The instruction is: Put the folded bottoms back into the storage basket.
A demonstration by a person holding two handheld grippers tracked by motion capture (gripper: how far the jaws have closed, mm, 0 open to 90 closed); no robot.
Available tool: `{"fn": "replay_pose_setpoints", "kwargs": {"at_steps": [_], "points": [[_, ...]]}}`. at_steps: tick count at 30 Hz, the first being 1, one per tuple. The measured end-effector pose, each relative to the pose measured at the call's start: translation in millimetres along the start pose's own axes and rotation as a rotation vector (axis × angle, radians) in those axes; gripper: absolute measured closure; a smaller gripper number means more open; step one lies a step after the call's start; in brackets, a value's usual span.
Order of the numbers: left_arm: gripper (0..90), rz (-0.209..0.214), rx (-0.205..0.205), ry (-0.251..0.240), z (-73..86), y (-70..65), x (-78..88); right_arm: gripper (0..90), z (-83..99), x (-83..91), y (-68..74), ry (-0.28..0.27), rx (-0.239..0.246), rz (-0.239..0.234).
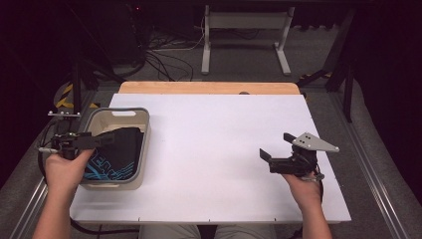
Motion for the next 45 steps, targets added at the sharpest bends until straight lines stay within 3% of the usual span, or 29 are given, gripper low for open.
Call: {"fn": "replay_pose_setpoints", "kwargs": {"at_steps": [4, 10, 17, 23, 29, 33, 40, 42, 45], "points": [[33.6, -0.032, -0.003, 0.051, 3.1, 3.8, -1.4, 0.1, -0.2, 0.4, -0.1, -0.001, 0.002, 0.0], [58.1, -0.084, 0.032, 0.13, 10.4, 16.2, -7.5, 0.1, -1.4, 1.4, -0.8, -0.007, 0.005, 0.005], [82.8, -0.19, 0.082, 0.266, 24.1, 43.6, -20.7, 0.1, -2.1, 2.5, -1.6, -0.01, 0.004, 0.009], [88.2, -0.294, 0.063, 0.41, 34.6, 59.9, -35.5, 0.1, -2.0, 2.4, -2.0, -0.009, 0.003, 0.011], [89.7, -0.347, -0.007, 0.538, 43.2, 62.6, -55.3, 0.2, -1.7, 2.3, -2.5, -0.007, 0.002, 0.013], [89.8, -0.361, -0.019, 0.588, 47.2, 64.1, -69.3, 0.1, -1.3, 2.1, -2.9, -0.006, 0.005, 0.012], [89.7, -0.365, -0.008, 0.602, 47.0, 66.6, -77.9, 0.2, -0.9, 1.7, -4.5, -0.004, 0.002, 0.017], [89.7, -0.363, -0.005, 0.585, 45.6, 66.8, -75.5, 0.1, -0.6, 1.4, -4.3, -0.002, 0.003, 0.016], [87.5, -0.349, 0.008, 0.519, 39.7, 64.0, -67.6, 0.2, -1.1, 2.0, -3.5, -0.006, 0.002, 0.014]]}}
Point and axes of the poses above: each handheld gripper's, and its own axes: x roughly backward along the jaws, z roughly out of its underside, y roughly to its left, the point moved 10 cm from there along -x, roughly forward along the jaws, and after that the axes turned 15 degrees about -x, right-handed, at the moved point
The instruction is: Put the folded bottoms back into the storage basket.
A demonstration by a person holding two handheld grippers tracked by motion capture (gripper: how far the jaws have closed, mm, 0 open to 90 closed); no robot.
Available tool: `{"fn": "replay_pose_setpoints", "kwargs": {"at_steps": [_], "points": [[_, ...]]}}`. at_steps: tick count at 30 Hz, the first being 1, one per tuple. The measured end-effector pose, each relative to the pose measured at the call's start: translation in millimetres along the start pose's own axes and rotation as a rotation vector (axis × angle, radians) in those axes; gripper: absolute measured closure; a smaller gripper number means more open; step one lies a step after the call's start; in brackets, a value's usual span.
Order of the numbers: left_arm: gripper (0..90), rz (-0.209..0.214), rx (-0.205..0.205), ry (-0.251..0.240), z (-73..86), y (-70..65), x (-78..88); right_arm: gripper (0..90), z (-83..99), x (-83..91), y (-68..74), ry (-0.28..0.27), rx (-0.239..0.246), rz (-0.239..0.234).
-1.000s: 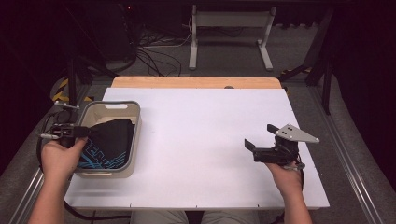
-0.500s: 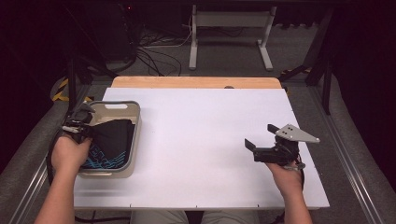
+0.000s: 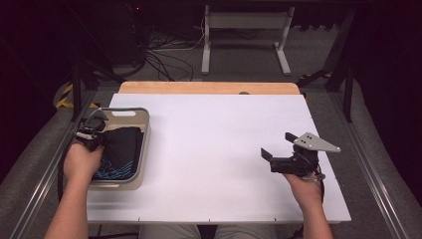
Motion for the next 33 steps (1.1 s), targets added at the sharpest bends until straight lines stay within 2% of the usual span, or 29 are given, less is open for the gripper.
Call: {"fn": "replay_pose_setpoints", "kwargs": {"at_steps": [3, 5, 8, 10, 12, 14, 17, 21, 22, 24, 26, 29, 31, 33], "points": [[77.6, 0.003, 0.013, -0.078, -1.3, 0.5, 15.8, 0.1, -1.0, 1.0, 0.3, -0.004, 0.001, -0.001], [71.7, 0.023, 0.023, -0.137, -1.1, -1.1, 27.1, 0.1, -1.6, 1.5, 0.6, -0.008, 0.003, 0.001], [48.0, 0.064, 0.046, -0.212, 0.5, -5.4, 40.6, 0.1, -2.4, 2.0, 1.0, -0.014, 0.005, 0.0], [37.5, 0.087, 0.051, -0.263, 2.6, -9.9, 49.2, 0.1, -3.2, 2.4, 0.5, -0.019, 0.007, 0.002], [29.1, 0.088, 0.062, -0.305, 4.9, -13.6, 57.1, 0.1, -3.3, 3.2, 0.7, -0.019, 0.003, 0.0], [12.7, 0.082, 0.071, -0.336, 7.9, -17.9, 64.7, 0.1, -3.4, 3.7, 0.5, -0.021, 0.002, 0.001], [8.1, 0.116, 0.068, -0.414, 9.1, -29.6, 78.6, 0.1, -3.9, 4.3, 0.7, -0.023, 0.004, -0.001], [0.5, 0.208, 0.043, -0.551, 9.8, -52.9, 102.7, 0.1, -4.0, 4.4, 0.8, -0.023, 0.006, -0.003], [0.3, 0.223, 0.041, -0.571, 10.5, -56.8, 106.5, 0.1, -3.8, 4.5, 1.0, -0.023, 0.007, -0.005], [0.0, 0.278, 0.05, -0.64, 12.4, -67.1, 117.0, 0.1, -3.9, 5.0, 1.4, -0.023, 0.005, -0.005], [0.1, 0.312, 0.052, -0.705, 14.5, -75.0, 127.0, 0.1, -4.6, 5.7, 1.6, -0.027, 0.006, -0.007], [0.1, 0.329, 0.045, -0.801, 14.5, -83.9, 138.6, 0.2, -4.7, 6.4, 1.9, -0.029, 0.005, -0.011], [0.2, 0.317, 0.033, -0.86, 12.2, -87.6, 141.8, 0.2, -4.0, 6.0, 2.8, -0.025, 0.008, -0.013], [0.4, 0.348, 0.015, -0.916, 9.4, -94.4, 142.2, 0.1, -3.2, 5.3, 4.5, -0.022, 0.017, -0.015]]}}
Point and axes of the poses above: each handheld gripper's, and its own axes: x roughly backward along the jaws, z roughly out of its underside, y roughly to its left, the point moved 10 cm from there along -x, roughly forward along the jaws, and after that the axes turned 15 degrees about -x, right-handed, at the moved point
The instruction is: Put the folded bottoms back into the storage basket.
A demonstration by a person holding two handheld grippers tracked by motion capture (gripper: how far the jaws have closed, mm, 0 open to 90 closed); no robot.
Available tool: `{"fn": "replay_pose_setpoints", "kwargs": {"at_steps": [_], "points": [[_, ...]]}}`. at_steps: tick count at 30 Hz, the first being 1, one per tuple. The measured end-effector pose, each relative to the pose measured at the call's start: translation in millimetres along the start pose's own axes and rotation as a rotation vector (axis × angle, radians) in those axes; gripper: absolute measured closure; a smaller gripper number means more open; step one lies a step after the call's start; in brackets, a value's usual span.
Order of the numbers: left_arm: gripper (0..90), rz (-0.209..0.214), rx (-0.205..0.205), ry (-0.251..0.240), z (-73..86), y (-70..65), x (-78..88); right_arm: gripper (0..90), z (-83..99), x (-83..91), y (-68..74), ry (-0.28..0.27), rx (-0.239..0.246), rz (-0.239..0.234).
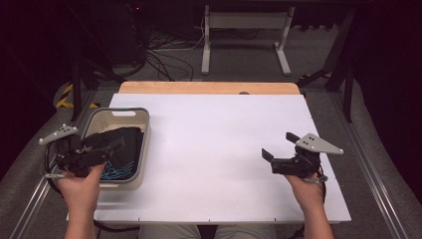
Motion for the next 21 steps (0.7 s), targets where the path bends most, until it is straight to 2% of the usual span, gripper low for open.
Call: {"fn": "replay_pose_setpoints", "kwargs": {"at_steps": [1, 3, 5, 8, 13, 15, 18, 21], "points": [[0.4, 0.029, -0.004, -0.018, 0.5, -4.1, -2.2, 0.1, 0.2, -0.3, 0.9, -0.001, 0.005, -0.002], [0.4, 0.057, -0.025, -0.039, 1.0, -11.4, -7.2, 0.1, 1.2, -0.4, 1.7, 0.004, 0.015, -0.001], [0.3, 0.059, -0.058, -0.049, 0.0, -16.7, -8.2, 0.2, 1.0, -0.6, 0.8, 0.001, 0.016, 0.002], [0.4, 0.086, -0.106, -0.088, 0.5, -28.5, -7.8, 0.2, 1.0, -0.2, -0.1, -0.002, 0.013, 0.005], [0.4, 0.081, -0.184, -0.067, 11.8, -40.9, -18.1, 0.2, 2.2, -1.0, 2.6, 0.0, 0.023, 0.005], [0.2, 0.088, -0.194, -0.068, 14.2, -44.7, -21.7, 0.2, 2.5, -1.3, 4.3, 0.001, 0.025, 0.001], [0.1, 0.066, -0.221, -0.067, 18.5, -45.2, -27.2, 0.8, 2.5, -1.8, 6.5, 0.001, 0.038, 0.001], [0.1, 0.083, -0.201, -0.048, 24.0, -45.4, -34.0, 2.5, 2.5, -0.6, 9.2, -0.012, 0.064, 0.01]]}}
Point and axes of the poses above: each handheld gripper's, and its own axes: x roughly backward along the jaws, z roughly out of its underside, y roughly to its left, the point moved 10 cm from there along -x, roughly forward along the jaws, and after that the axes turned 15 degrees about -x, right-handed, at the moved point
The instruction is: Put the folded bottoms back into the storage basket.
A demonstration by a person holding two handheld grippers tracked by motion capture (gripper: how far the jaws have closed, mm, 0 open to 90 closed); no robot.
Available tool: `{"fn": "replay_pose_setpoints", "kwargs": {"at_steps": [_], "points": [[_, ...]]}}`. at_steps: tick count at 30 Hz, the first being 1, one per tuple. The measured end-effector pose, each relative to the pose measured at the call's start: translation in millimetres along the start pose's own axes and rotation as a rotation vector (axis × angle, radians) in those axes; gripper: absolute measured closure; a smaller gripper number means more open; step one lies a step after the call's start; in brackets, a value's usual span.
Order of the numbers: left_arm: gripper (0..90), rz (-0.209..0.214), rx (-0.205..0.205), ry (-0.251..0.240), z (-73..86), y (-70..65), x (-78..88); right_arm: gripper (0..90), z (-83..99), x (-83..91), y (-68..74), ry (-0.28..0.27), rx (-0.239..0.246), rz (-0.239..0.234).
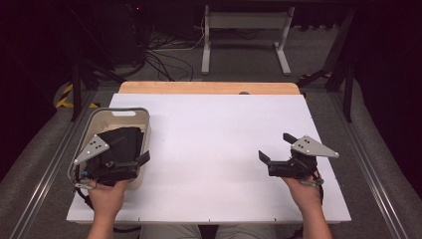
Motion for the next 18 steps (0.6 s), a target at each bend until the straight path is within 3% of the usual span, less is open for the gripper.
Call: {"fn": "replay_pose_setpoints", "kwargs": {"at_steps": [10, 18], "points": [[0.1, -0.004, 0.021, -0.013, -1.2, 5.7, -1.8, 2.4, 2.2, 4.9, -3.7, -0.005, -0.006, 0.026], [0.2, -0.05, 0.002, -0.04, -5.7, 9.5, 7.6, 1.5, 3.1, 2.1, -0.5, 0.003, -0.009, 0.021]]}}
Point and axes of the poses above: each handheld gripper's, and its own axes: x roughly backward along the jaws, z roughly out of its underside, y roughly to its left, the point moved 10 cm from there along -x, roughly forward along the jaws, and after that the axes turned 15 degrees about -x, right-handed, at the moved point
